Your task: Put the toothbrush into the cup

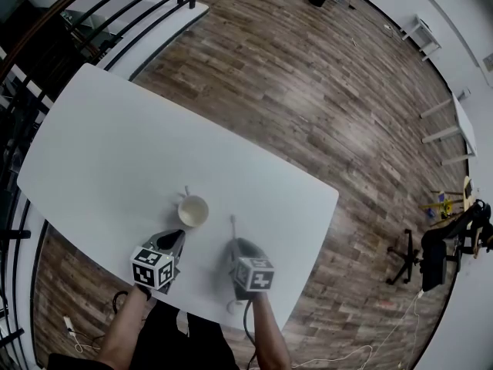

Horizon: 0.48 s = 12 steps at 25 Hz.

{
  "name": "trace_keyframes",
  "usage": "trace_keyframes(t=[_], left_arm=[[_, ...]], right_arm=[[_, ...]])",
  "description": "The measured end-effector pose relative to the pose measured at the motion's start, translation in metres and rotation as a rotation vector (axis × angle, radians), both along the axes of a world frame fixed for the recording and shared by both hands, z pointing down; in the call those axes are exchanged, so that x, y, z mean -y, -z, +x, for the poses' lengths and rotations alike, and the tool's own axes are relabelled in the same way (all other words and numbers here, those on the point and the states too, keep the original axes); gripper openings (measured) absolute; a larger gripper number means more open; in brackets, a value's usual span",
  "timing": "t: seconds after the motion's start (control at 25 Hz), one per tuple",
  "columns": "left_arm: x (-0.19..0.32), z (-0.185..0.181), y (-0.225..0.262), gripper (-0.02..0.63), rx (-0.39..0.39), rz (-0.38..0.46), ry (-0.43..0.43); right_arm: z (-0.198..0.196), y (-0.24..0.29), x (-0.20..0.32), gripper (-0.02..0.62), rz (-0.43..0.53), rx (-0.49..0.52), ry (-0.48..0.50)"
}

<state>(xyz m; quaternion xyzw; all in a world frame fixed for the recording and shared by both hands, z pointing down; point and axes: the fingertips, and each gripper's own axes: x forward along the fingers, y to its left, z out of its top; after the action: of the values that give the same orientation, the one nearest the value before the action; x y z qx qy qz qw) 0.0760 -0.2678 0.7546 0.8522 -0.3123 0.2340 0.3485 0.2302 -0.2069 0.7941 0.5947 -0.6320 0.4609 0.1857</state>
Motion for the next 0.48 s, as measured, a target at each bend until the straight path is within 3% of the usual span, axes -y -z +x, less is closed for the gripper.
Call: trace_keyframes(t=[0.32,0.48], left_arm=[[0.001,-0.003,0.008,0.007,-0.001,0.009,0.001],[0.001,-0.007,0.015,0.007,-0.007,0.022,0.003]], right_arm=[[-0.004,0.016,0.007,0.055,0.044,-0.004,0.014],[-0.004,0.020,0.003,0.054,0.044,0.016,-0.027]])
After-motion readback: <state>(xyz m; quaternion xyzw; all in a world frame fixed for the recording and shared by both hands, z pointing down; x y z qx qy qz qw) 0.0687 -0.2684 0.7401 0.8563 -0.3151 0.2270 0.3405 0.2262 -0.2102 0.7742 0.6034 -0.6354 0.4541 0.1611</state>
